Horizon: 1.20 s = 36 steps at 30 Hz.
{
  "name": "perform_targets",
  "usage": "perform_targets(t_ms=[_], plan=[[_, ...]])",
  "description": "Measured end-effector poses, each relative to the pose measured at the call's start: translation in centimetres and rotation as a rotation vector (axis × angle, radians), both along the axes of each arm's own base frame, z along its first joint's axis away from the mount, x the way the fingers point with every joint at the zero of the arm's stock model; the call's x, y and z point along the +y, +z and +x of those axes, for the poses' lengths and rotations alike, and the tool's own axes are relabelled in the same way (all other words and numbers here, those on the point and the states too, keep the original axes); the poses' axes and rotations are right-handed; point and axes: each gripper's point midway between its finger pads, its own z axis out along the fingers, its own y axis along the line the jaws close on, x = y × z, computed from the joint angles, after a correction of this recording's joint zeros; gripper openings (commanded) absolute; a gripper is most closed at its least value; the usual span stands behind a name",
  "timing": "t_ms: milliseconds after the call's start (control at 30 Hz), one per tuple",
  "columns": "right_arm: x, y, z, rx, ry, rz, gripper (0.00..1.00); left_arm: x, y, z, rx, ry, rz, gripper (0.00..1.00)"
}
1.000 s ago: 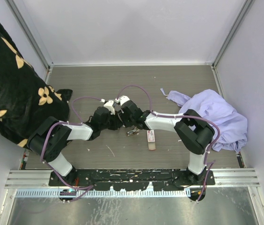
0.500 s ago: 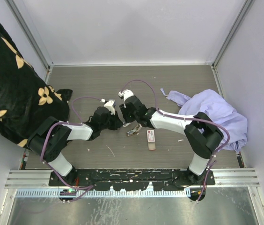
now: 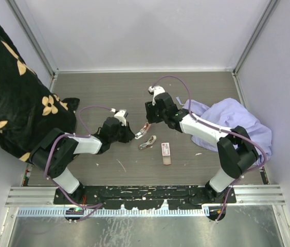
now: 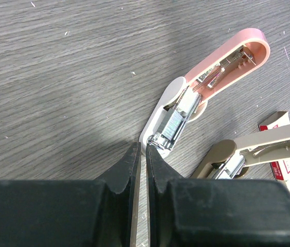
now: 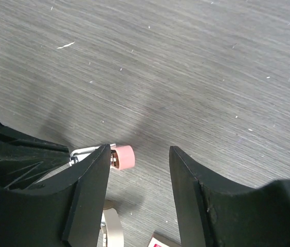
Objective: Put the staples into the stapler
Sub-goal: Close the stapler at the center of the board.
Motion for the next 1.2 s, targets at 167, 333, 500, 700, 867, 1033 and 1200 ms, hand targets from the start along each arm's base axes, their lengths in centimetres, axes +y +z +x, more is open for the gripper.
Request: perform_targets(t_ms=[167,333,500,700,867,1033,1200], plan=[[0.3,-1.6,-0.2,0.064,0.034,0.023,0.57,0.0,0.0,0.0,-0.001,-0.001,0.001,0.09],[1.3,-3.2,-1.3,0.127,0.081,0.05,0.57,0.0,0.0,0.0,-0.002,-0.001,0.002,0.1],[0.6,-3.3,-2.8,0.151,0.073,0.073,0.58,0.1,0.0,-0.1,-0.001,-0.004,0.01,0.27],[-0.7,-2.3,-5.0,0.18,0.036,0.111,0.58,0.7,0.5,-0.5,-0.002,-0.003,0.036,0.38],[-1.1,-2.5,-6.6,0.225,0.021,0.145,0.58,0.9,4.3,-0.4,-0.073,0.008,-0.006,0.38],[-1.0,-3.3,-7.6,0.274,0.02,0.161,0.56,0.4,6.7,-1.6,-0.106,-0.001,-0.06,0.3],[-0.5,-3.4,-8.3,0.296,0.039,0.174,0.54,-0.9,4.7,-5.2,-0.026,-0.062,-0.051,0.25]])
